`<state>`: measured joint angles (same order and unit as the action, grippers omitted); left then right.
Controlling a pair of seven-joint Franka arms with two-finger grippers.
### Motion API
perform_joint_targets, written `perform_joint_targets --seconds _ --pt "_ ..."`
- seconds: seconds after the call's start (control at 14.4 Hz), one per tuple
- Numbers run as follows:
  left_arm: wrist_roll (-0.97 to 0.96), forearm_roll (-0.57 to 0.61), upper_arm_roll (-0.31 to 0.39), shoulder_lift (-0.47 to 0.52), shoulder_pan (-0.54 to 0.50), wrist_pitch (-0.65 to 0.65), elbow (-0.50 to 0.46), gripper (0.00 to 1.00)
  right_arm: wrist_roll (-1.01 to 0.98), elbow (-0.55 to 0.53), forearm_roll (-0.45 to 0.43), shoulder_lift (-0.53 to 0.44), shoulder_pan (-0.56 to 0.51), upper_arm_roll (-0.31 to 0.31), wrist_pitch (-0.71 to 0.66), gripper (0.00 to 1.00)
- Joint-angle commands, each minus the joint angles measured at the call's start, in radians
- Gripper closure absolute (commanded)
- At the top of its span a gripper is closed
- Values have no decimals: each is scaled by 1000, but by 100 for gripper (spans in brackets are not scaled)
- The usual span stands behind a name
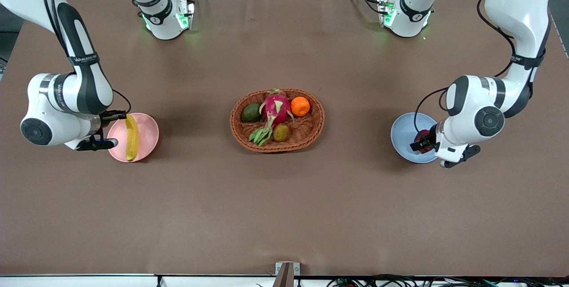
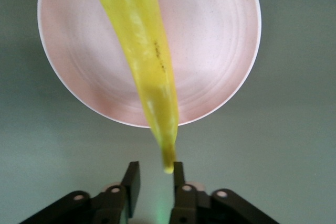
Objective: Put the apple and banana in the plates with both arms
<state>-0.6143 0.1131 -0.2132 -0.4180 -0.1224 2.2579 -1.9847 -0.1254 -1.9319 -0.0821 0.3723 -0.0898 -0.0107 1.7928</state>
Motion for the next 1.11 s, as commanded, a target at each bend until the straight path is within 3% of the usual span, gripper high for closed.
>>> perform_joint_targets --seconds 0.0,0.14,0.28,0.7,1.04 --pt "-4 7 -11 71 0 -30 26 0 6 -4 -18 -35 -16 15 -6 0" --pt "-2 5 -28 105 0 -96 76 0 12 51 -5 -39 -19 15 -65 0" --pt "-1 5 -43 123 -2 -205 157 0 6 178 56 -39 -19 15 -159 0" --pt "188 7 -42 125 -14 -429 398 0 12 543 71 -50 -11 26 -398 0" --pt "249 5 -41 200 -28 -560 495 0 33 573 107 -170 -7 26 -392 0"
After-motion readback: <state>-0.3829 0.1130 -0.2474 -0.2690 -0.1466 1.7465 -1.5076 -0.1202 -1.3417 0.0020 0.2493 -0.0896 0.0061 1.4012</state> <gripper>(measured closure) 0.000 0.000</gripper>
